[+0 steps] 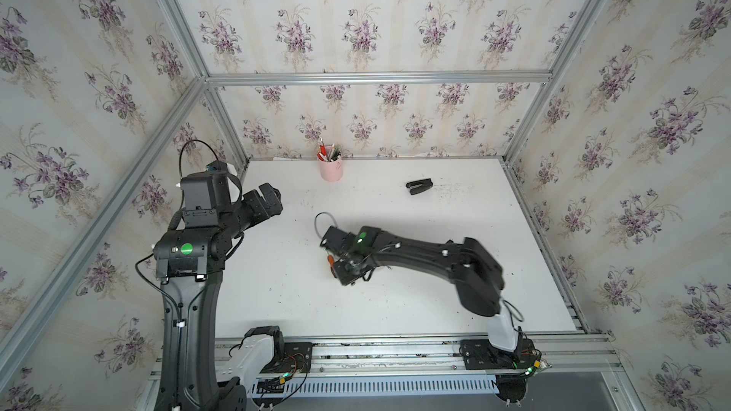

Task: Remove the battery from the alarm
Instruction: Pick up the battery from the center of the board, then place the battery at the center of the board.

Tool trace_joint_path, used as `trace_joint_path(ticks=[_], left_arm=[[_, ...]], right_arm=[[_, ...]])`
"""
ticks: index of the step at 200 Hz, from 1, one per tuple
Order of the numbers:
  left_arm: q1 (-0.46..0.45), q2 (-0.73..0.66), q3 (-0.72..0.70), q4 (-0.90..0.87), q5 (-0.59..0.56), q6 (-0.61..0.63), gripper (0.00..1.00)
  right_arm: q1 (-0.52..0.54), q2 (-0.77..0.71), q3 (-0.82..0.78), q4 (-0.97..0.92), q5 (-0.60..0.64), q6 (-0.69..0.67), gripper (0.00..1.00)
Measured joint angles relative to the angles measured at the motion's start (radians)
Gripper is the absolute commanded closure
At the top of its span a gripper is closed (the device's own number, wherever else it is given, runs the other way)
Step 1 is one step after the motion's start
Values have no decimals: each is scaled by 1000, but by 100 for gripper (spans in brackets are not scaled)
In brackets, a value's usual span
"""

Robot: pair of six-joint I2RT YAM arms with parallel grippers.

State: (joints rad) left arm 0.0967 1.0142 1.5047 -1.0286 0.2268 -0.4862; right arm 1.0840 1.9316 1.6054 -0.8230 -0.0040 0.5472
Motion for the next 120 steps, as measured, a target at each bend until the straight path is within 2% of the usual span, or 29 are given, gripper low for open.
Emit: trace_joint_path(ticks=[15,28,48,62,93,120], left_arm=[[-14,11,-53,39,69,-23,0],[-75,38,-121,75,91,-29,0],[-203,98,-236,116,91,-40,0],[-262,154,-298,151,91,-51,0],[-316,216,-474,246,82,-121,0],[-352,226,-529,296,84,-143,0]], right_arm=[[-146,-204,-138,42,-7,26,100],[-296,-293,-248,88,-5,23,100],[-485,-285,-385,104,-20,-10,100],[-572,-253,-421,119,-38,-36,100],[-619,-131,-420,209,-68,-83,100],[-620,-74,-450,252,-76,-115,95]])
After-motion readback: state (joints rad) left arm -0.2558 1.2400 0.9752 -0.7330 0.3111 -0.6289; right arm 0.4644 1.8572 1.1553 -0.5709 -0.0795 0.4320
